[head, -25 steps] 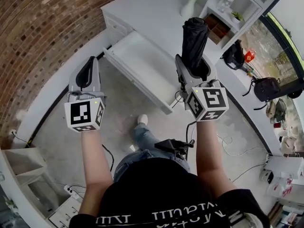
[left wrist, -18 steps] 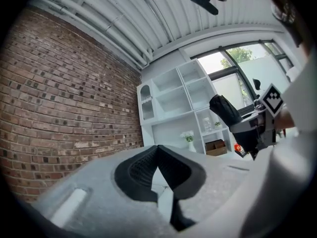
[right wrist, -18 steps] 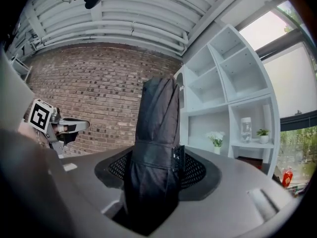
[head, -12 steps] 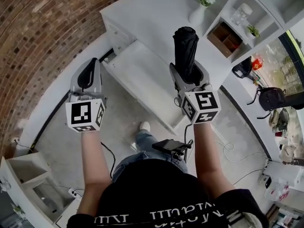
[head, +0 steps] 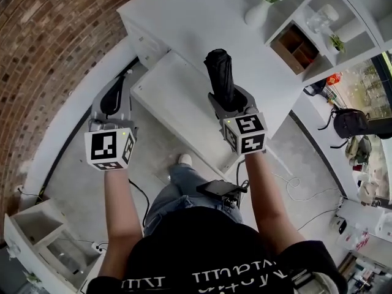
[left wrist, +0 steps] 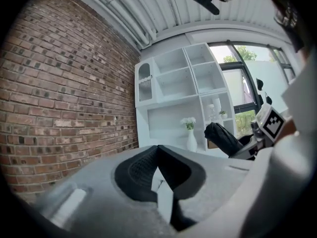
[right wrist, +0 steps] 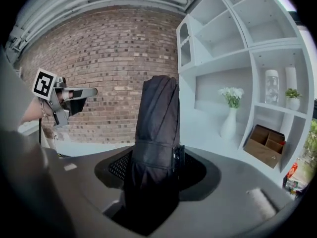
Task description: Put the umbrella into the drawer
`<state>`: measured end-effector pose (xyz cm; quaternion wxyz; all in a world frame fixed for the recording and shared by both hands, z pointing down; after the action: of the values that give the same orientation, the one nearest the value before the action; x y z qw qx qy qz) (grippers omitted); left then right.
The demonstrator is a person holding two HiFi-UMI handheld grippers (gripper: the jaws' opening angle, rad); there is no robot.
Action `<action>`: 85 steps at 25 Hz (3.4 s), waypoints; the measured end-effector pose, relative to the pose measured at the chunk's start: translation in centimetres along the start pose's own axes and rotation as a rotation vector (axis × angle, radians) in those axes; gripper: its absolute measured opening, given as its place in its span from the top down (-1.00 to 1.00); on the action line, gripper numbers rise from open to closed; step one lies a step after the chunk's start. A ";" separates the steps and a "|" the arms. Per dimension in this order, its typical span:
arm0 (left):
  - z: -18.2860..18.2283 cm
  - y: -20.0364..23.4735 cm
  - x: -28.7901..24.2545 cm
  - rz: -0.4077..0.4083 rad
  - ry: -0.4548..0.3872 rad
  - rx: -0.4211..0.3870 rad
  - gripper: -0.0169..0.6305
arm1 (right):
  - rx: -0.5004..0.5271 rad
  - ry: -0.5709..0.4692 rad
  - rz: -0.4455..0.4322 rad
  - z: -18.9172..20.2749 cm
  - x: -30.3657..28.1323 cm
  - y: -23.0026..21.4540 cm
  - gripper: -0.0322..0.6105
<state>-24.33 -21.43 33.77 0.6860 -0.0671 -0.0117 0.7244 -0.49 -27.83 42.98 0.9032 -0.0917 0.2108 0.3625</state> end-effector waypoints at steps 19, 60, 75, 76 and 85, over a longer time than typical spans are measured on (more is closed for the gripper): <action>1.9 0.9 -4.5 0.089 0.043 0.028 0.95 | 0.067 0.411 -0.102 5.5 -7.9 2.3 0.09; 5.2 0.8 -11.3 0.232 0.141 0.003 0.95 | 0.137 0.846 -0.264 20.9 -17.7 3.8 0.08; 6.4 1.0 -12.1 0.265 0.163 -0.008 0.95 | 0.177 0.906 -0.245 23.7 -18.9 3.9 0.04; 6.4 1.0 -12.1 0.267 0.163 -0.007 0.95 | 0.179 0.910 -0.239 23.8 -18.9 4.0 0.03; 5.9 0.9 -11.9 0.278 0.146 0.007 0.95 | 0.153 0.912 -0.238 22.7 -18.3 4.3 -0.31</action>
<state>-25.29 -32.86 40.46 0.5782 -0.1182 0.0501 0.8057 -8.16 -28.80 71.40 0.7578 -0.1982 0.5999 0.1629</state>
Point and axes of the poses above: the fingertips, and each gripper's own axes: x backward along the fingers, y to its left, z out of its underside, the point moved 2 cm from there along x, backward along the fingers, and after that the axes turned 3 degrees about -z, right-handed, at the moved point
